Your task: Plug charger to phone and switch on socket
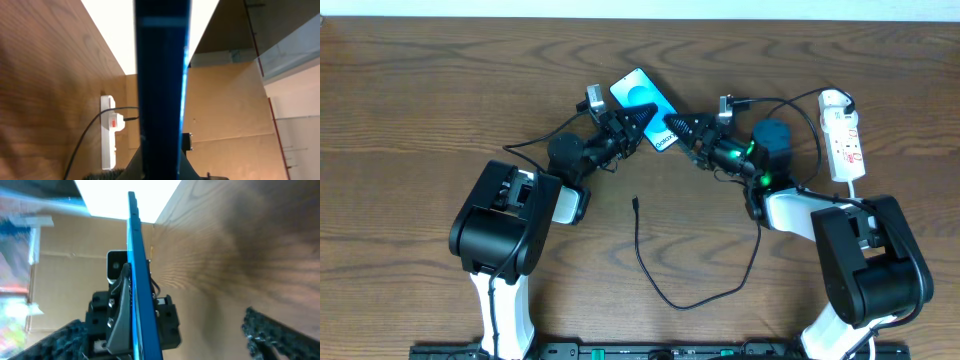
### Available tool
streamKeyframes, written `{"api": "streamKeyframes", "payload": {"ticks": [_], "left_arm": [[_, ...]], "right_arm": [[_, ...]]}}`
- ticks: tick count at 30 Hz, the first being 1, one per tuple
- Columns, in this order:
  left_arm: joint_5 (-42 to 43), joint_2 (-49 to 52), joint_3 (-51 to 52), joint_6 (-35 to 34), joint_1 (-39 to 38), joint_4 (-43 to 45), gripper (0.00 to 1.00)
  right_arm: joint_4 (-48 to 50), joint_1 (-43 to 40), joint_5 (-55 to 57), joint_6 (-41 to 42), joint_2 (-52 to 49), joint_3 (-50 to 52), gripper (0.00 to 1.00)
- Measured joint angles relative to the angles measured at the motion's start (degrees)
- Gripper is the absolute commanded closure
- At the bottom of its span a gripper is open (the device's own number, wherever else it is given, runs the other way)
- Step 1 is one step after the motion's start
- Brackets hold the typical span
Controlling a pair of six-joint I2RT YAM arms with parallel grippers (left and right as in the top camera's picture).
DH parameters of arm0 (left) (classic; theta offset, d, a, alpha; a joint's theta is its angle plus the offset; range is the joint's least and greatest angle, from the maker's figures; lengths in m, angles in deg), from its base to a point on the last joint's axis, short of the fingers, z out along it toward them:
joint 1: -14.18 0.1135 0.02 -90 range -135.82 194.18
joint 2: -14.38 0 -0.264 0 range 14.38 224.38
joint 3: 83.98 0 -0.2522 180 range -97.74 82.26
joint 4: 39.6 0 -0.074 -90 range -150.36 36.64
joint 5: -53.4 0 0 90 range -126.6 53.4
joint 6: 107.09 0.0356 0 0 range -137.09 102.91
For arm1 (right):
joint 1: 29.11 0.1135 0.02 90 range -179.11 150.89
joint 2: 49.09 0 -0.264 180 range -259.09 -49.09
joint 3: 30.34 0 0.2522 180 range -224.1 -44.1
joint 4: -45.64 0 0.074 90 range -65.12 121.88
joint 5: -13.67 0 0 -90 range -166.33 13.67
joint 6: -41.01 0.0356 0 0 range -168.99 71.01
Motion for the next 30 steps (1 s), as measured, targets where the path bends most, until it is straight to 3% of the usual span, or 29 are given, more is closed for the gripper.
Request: {"api": "streamKeyframes", "payload": {"ticks": [6, 15, 21, 24, 30], "left_arm": [[1.5, 0.0, 0.0, -4.3, 1.1, -0.9, 0.93], [11.4, 0.0, -0.7, -10.6, 7.7, -9.9, 0.93], [17.6, 0.0, -6.3, -14.6, 9.0, -10.9, 0.93], [22.2, 0.0, -10.1, -16.7, 9.2, -16.4, 0.93], [28.0, 0.0, -13.3, -19.8, 9.3, -21.6, 0.93]], "right_arm": [[-2.5, -5.7, -4.2, -5.9, 0.0, 0.0, 0.01], [-6.4, -10.1, -9.8, -10.7, 0.0, 0.0, 0.01], [-21.9, -10.1, -10.2, -17.7, 0.2, 0.1, 0.01], [-32.7, -10.0, -7.8, -23.3, 2.5, 0.3, 0.01], [-48.3, -10.0, 0.9, -33.7, 13.9, 0.5, 0.01]]}}
